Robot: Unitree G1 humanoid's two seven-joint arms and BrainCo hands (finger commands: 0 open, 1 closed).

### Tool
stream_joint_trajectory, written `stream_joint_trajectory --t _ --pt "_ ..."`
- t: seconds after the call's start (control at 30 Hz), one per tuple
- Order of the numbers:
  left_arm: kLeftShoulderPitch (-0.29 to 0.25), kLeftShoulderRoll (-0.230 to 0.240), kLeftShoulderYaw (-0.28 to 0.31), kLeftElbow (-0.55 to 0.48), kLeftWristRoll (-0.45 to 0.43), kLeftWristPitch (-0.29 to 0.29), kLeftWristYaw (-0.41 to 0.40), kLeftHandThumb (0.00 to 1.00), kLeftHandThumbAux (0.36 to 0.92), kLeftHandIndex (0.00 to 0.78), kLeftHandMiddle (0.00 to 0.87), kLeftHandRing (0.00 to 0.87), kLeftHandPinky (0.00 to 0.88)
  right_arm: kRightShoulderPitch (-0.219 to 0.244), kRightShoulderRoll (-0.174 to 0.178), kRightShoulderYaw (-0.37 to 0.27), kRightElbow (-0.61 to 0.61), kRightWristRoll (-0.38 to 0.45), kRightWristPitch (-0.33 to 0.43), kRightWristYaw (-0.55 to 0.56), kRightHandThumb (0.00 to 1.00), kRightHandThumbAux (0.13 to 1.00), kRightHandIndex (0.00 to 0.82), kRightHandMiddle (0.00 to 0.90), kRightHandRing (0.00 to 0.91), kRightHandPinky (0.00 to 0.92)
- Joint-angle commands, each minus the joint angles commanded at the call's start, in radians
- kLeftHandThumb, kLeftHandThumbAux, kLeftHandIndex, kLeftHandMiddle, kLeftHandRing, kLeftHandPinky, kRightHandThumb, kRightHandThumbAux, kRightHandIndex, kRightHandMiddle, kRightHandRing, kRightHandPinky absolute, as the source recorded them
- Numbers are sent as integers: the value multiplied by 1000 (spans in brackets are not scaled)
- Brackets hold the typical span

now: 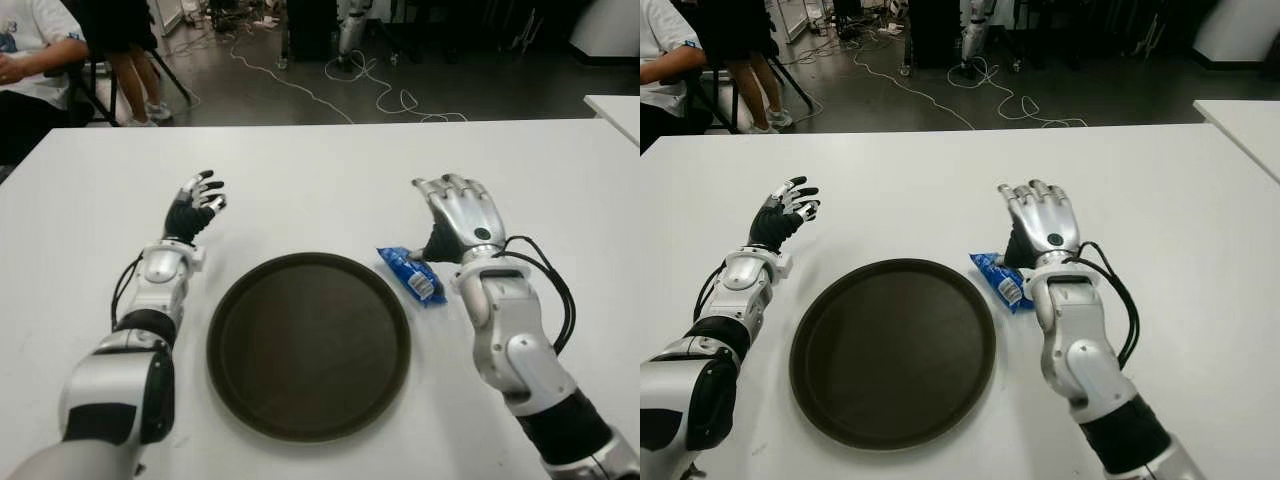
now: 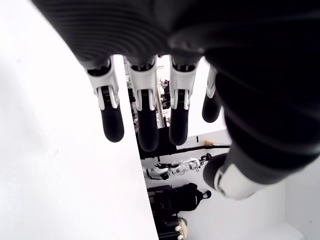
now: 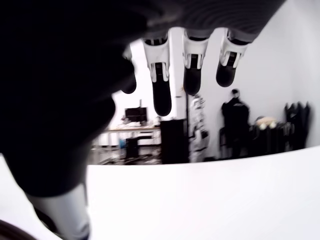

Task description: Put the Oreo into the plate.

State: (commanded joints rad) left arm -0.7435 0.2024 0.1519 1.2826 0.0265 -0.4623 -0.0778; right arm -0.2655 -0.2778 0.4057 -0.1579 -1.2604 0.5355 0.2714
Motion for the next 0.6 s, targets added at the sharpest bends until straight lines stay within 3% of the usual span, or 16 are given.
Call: stream_joint_trajectory --t 0.27,0.6 --pt "1 1 -1 0 1 -4 -1 147 714 133 219 212 223 -3 7 11 -12 -68 29 91 0 756 9 6 0 4" --pt "3 1 2 -2 -3 -6 -5 158 716 141 222 216 228 6 7 20 -23 -115 20 120 0 762 22 20 0 19"
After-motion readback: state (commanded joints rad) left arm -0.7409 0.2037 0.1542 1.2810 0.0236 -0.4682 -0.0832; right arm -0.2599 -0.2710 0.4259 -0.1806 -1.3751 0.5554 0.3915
